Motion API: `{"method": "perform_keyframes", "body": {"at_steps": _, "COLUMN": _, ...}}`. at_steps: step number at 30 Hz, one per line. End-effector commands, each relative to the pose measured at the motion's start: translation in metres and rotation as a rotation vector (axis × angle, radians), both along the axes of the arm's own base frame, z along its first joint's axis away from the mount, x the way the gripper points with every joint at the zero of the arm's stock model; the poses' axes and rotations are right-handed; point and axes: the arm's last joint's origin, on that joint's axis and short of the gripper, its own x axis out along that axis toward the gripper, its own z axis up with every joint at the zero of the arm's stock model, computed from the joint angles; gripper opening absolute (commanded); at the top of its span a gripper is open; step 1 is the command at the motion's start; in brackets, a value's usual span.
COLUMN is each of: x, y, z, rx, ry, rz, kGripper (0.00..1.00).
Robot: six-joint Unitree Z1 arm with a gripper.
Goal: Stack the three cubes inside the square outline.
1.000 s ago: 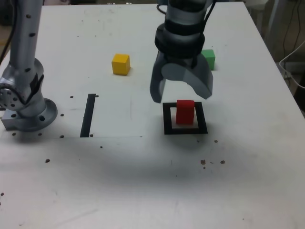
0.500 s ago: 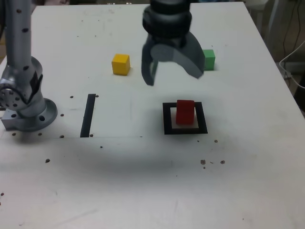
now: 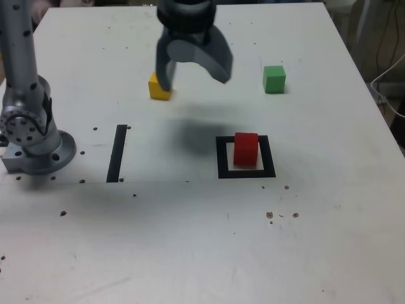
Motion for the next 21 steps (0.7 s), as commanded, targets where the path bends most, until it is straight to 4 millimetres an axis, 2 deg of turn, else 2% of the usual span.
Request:
{"method": "perform_keyframes", "body": {"at_steps": 1, "x": -0.007, "y": 0.008, "z": -0.001, "rx": 0.003, "ry": -0.002, "rz": 0.020, "kGripper": 1.00}}
{"method": "perform_keyframes", "body": {"at_steps": 10, "x": -0.024, "y": 0.046, "z": -0.018, "rx": 0.039, "ry": 0.048, "rz": 0.105, "kGripper": 1.00}}
{"method": "perform_keyframes", "body": {"at_steps": 21, "x": -0.035, "y": 0.073, "z": -0.032, "rx": 0.044, "ry": 0.079, "rz": 0.118, "kGripper": 1.00}}
